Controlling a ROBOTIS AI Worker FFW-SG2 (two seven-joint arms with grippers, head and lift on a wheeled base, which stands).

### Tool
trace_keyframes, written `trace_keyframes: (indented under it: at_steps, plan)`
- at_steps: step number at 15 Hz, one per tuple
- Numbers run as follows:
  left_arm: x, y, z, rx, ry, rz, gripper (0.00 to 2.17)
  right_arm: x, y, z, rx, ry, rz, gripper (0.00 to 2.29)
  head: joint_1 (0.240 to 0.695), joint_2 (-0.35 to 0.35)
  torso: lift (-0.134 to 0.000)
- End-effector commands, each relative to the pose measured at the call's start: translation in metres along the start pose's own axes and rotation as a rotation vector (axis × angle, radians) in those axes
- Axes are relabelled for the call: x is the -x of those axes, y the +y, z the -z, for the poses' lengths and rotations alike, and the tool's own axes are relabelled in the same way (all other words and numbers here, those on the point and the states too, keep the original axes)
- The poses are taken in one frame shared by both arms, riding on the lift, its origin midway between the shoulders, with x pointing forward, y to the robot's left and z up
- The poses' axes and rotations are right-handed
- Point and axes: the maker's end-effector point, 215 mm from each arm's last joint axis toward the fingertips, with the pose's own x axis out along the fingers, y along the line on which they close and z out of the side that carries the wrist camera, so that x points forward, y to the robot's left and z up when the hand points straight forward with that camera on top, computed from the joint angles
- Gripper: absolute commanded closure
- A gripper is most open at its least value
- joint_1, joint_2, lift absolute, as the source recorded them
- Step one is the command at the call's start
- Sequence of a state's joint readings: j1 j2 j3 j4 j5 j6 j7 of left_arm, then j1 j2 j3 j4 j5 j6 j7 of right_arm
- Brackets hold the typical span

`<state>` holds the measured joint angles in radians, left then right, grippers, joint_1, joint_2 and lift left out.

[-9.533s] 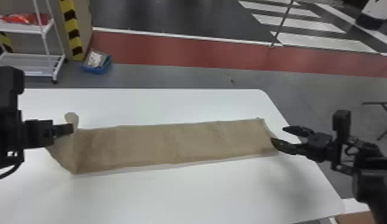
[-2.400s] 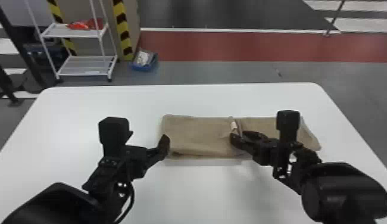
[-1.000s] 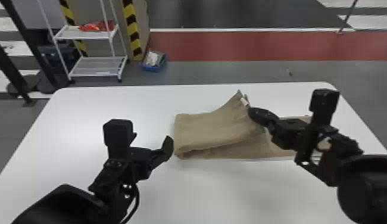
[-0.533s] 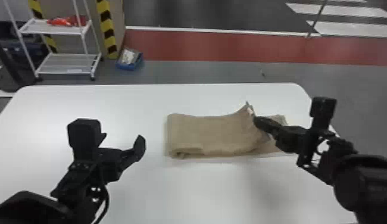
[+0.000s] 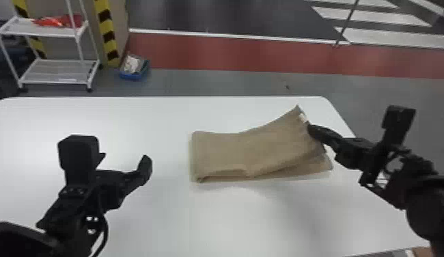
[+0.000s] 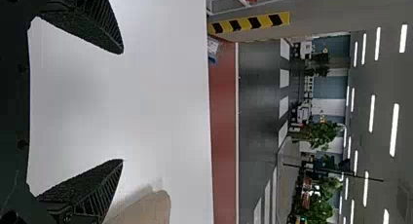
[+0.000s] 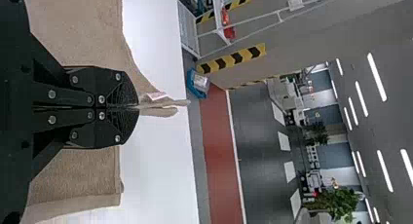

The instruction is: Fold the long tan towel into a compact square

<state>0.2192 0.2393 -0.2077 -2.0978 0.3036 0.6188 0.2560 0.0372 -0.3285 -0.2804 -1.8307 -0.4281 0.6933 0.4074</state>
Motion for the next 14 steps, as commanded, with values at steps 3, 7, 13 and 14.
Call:
trace_keyframes:
  at_steps: [3, 7, 13, 14]
  plan:
    - [-0.003, -0.005, 0.004, 0.001, 0.008, 0.007, 0.09, -0.013, -0.019, 0.061, -0.014, 0.09, 0.021, 1.36, 0.695, -0.19, -0.125]
    - [-0.003, -0.005, 0.004, -0.004, 0.008, 0.004, 0.09, -0.004, -0.011, 0.019, -0.009, -0.005, -0.004, 1.36, 0.695, -0.19, -0.125]
    - [-0.004, -0.004, 0.01, -0.005, 0.019, 0.003, 0.09, 0.03, -0.068, -0.022, -0.032, -0.058, 0.077, 1.36, 0.695, -0.229, -0.125]
    - [-0.005, -0.004, 0.011, -0.005, 0.022, 0.002, 0.09, 0.028, -0.077, -0.011, -0.03, -0.04, 0.089, 1.36, 0.695, -0.229, -0.125]
